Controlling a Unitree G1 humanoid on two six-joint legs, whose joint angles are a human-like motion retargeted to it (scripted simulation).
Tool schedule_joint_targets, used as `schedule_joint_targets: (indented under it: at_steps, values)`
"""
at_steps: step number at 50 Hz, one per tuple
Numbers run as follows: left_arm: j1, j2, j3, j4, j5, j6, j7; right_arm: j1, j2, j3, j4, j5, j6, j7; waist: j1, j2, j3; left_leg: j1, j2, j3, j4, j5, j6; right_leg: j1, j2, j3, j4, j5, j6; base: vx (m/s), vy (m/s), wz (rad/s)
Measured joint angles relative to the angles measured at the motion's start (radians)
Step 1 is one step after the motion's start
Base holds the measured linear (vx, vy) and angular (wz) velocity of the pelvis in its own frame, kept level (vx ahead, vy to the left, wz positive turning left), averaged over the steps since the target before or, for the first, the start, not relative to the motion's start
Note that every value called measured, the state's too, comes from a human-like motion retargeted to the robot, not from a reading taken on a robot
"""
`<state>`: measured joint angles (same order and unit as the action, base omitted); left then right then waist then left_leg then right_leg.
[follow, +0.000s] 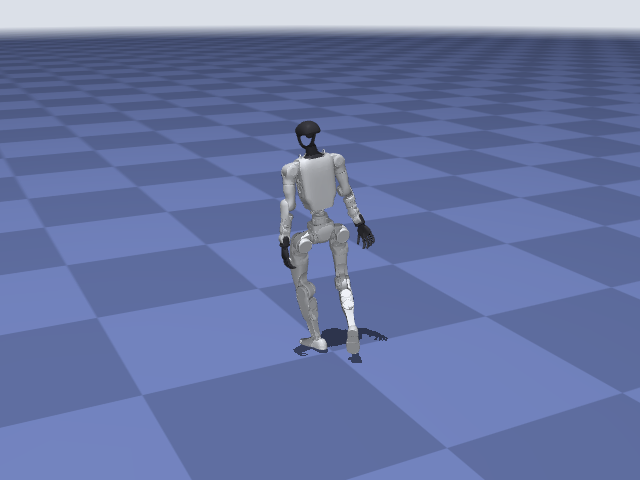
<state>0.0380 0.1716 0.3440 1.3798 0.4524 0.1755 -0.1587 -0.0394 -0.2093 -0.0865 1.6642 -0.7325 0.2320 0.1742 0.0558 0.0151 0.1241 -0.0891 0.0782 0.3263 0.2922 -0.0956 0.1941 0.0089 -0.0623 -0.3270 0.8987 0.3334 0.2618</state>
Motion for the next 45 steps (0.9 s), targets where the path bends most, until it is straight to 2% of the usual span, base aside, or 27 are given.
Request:
schedule_joint_targets:
  at_steps: [2,3,5,8,10,13,14,15,17,20,23,25,27,30,32,34,35,38,39,40,42,43,45]
  values:
    - [-0.015,0.003,-0.021,-0.028,-0.004,-0.01,0.044,-0.01,-0.004,-0.005,-0.006,-0.045,-0.011,0.001,-0.051,-0.01,0.014,0.074,-0.034,0.045,-0.058,-0.005,0.018,-0.056,-0.087,-0.127,0.068,-0.162,-0.072,0.7,0.54,0.2]
    - [-0.025,0.008,-0.036,-0.042,-0.006,-0.016,0.062,-0.014,-0.004,-0.01,-0.01,-0.058,-0.011,-0.006,-0.078,-0.013,0.016,0.098,-0.049,0.051,-0.081,-0.007,0.026,-0.087,-0.099,-0.179,0.059,-0.216,-0.083,0.56,0.31,0.38]
    - [-0.044,0.016,-0.068,-0.073,-0.005,-0.032,0.076,-0.014,0.0,-0.012,-0.022,-0.06,-0.012,-0.012,-0.135,-0.024,0.017,0.143,-0.088,0.036,-0.128,-0.008,0.04,-0.176,-0.069,-0.206,-0.013,-0.273,-0.096,0.66,0.27,0.58]
    - [-0.064,0.031,-0.096,-0.131,0.021,-0.057,0.057,-0.005,0.011,-0.01,-0.046,-0.053,-0.019,0.013,-0.184,-0.064,0.013,0.214,-0.163,0.022,-0.184,-0.015,0.058,-0.302,-0.006,-0.116,-0.256,-0.32,-0.123,0.58,0.19,0.36]
    - [-0.077,0.043,-0.102,-0.164,0.033,-0.066,0.047,-0.003,0.019,-0.011,-0.06,-0.056,-0.017,0.027,-0.196,-0.097,0.017,0.263,-0.215,0.007,-0.204,-0.028,0.068,-0.359,0.027,0.0,-0.448,-0.36,-0.187,0.65,0.12,0.09]
    - [-0.086,0.054,-0.119,-0.193,0.031,-0.068,0.04,0.004,0.029,-0.013,-0.067,-0.058,-0.015,0.023,-0.215,-0.108,0.033,0.357,-0.226,-0.021,-0.211,-0.056,0.068,-0.391,0.079,0.163,-0.681,-0.402,-0.363,0.84,0.07,0.56]
    - [-0.083,0.053,-0.123,-0.197,0.029,-0.068,0.038,0.008,0.029,-0.012,-0.066,-0.061,-0.014,0.025,-0.23,-0.108,0.036,0.391,-0.222,-0.035,-0.208,-0.064,0.068,-0.392,0.087,0.196,-0.723,-0.397,-0.348,0.83,0.01,1.17]
    - [-0.079,0.051,-0.126,-0.199,0.027,-0.068,0.035,0.012,0.028,-0.01,-0.064,-0.066,-0.012,0.03,-0.246,-0.11,0.038,0.426,-0.22,-0.048,-0.205,-0.07,0.068,-0.39,0.085,0.215,-0.754,-0.384,-0.302,1.04,0.01,0.75]
    - [-0.062,0.037,-0.112,-0.193,0.033,-0.069,0.032,0.016,0.023,-0.009,-0.057,-0.079,0.0,0.036,-0.225,-0.111,0.027,0.471,-0.226,-0.05,-0.185,-0.061,0.068,-0.376,0.084,0.17,-0.721,-0.338,-0.313,1.11,-0.01,-0.01]
    - [-0.021,0.006,-0.088,-0.158,0.055,-0.06,0.022,0.017,0.02,-0.024,-0.032,-0.074,0.029,0.023,-0.183,-0.104,0.002,0.508,-0.201,-0.035,-0.081,0.014,0.068,-0.335,0.094,0.103,-0.631,-0.292,-0.386,1.2,-0.18,-0.25]
    - [0.012,-0.036,-0.057,-0.091,0.102,-0.03,0.019,0.0,0.014,-0.061,-0.007,-0.036,0.061,0.013,-0.185,-0.089,0.017,0.488,-0.081,-0.012,0.195,0.2,0.068,-0.248,0.158,0.282,-0.553,-0.396,-0.447,1.2,-0.38,0.35]
    - [0.021,-0.055,-0.049,-0.044,0.134,-0.013,0.013,-0.011,0.015,-0.08,-0.004,0.001,0.065,0.021,-0.17,-0.067,0.037,0.373,-0.049,-0.12,0.463,0.308,0.068,-0.133,0.144,0.218,-0.61,-0.434,-0.483,1.04,-0.3,0.53]
    - [0.016,-0.058,-0.064,-0.017,0.161,0.003,-0.013,-0.027,0.02,-0.093,-0.016,0.039,0.051,0.036,-0.171,-0.041,0.045,0.235,-0.01,-0.197,0.696,0.285,0.068,-0.058,0.141,0.169,-0.662,-0.453,-0.478,0.71,0.07,1.3]
    - [0.011,-0.048,-0.091,-0.026,0.214,0.019,-0.075,-0.053,0.033,-0.112,-0.055,0.068,0.028,0.046,-0.14,-0.02,0.053,0.096,0.108,-0.153,0.896,0.1,0.068,0.038,0.142,0.134,-0.735,-0.479,-0.461,0.76,0.3,1.08]
    - [0.009,-0.03,-0.127,-0.061,0.269,0.022,-0.095,-0.075,0.039,-0.14,-0.095,0.103,0.019,0.038,-0.093,-0.007,0.048,0.031,0.156,-0.058,0.89,0.058,0.068,0.092,0.129,0.07,-0.785,-0.5,-0.438,0.6,0.6,0.9]
    - [0.01,-0.015,-0.164,-0.098,0.321,0.015,-0.081,-0.098,0.04,-0.173,-0.135,0.161,0.007,0.025,-0.04,-0.01,0.038,-0.017,0.149,0.077,0.796,0.049,0.068,0.134,0.098,0.036,-0.825,-0.511,-0.397,0.4,0.84,1.12]
    - [0.012,-0.01,-0.18,-0.113,0.34,0.01,-0.066,-0.109,0.04,-0.189,-0.154,0.192,0.0,0.019,-0.016,-0.014,0.031,-0.038,0.127,0.148,0.724,0.052,0.068,0.155,0.074,-0.001,-0.846,-0.515,-0.368,0.32,1.03,1.44]
    - [0.025,-0.024,-0.196,-0.114,0.332,0.007,-0.014,-0.128,0.031,-0.214,-0.214,0.253,-0.037,0.023,-0.021,-0.022,-0.011,-0.145,-0.087,0.234,0.328,0.135,0.065,0.182,-0.002,-0.133,-0.899,-0.494,-0.272,0.13,0.95,2.15]
    - [0.027,-0.031,-0.185,-0.105,0.317,0.009,-0.008,-0.134,0.027,-0.214,-0.233,0.259,-0.048,0.031,-0.03,-0.011,-0.022,-0.162,-0.124,0.244,0.189,0.174,0.012,0.196,0.009,-0.173,-0.91,-0.5,-0.253,0.37,0.52,2.02]
    - [0.03,-0.036,-0.169,-0.093,0.301,0.012,-0.005,-0.139,0.024,-0.211,-0.251,0.26,-0.059,0.039,-0.035,0.005,-0.03,-0.167,-0.136,0.254,0.06,0.211,-0.068,0.218,0.036,-0.204,-0.918,-0.513,-0.24,0.55,0.28,1.38]
    - [0.03,-0.048,-0.132,-0.064,0.266,0.015,-0.024,-0.148,0.014,-0.201,-0.277,0.253,-0.074,0.052,-0.038,0.026,-0.034,-0.154,-0.115,0.419,-0.093,0.291,-0.165,0.264,0.078,-0.237,-0.926,-0.53,-0.209,0.51,0.14,1.1]
    - [0.031,-0.054,-0.115,-0.05,0.251,0.017,-0.037,-0.151,0.01,-0.198,-0.284,0.249,-0.081,0.054,-0.04,0.03,-0.036,-0.153,-0.115,0.475,-0.134,0.321,-0.178,0.286,0.09,-0.258,-0.925,-0.532,-0.189,0.5,0.12,1.04]
    - [0.037,-0.063,-0.083,-0.024,0.228,0.016,-0.066,-0.152,0.003,-0.189,-0.282,0.244,-0.095,0.055,-0.038,0.027,-0.047,-0.155,-0.125,0.531,-0.164,0.361,-0.116,0.322,0.093,-0.285,-0.911,-0.52,-0.129,0.63,0.17,0.84]
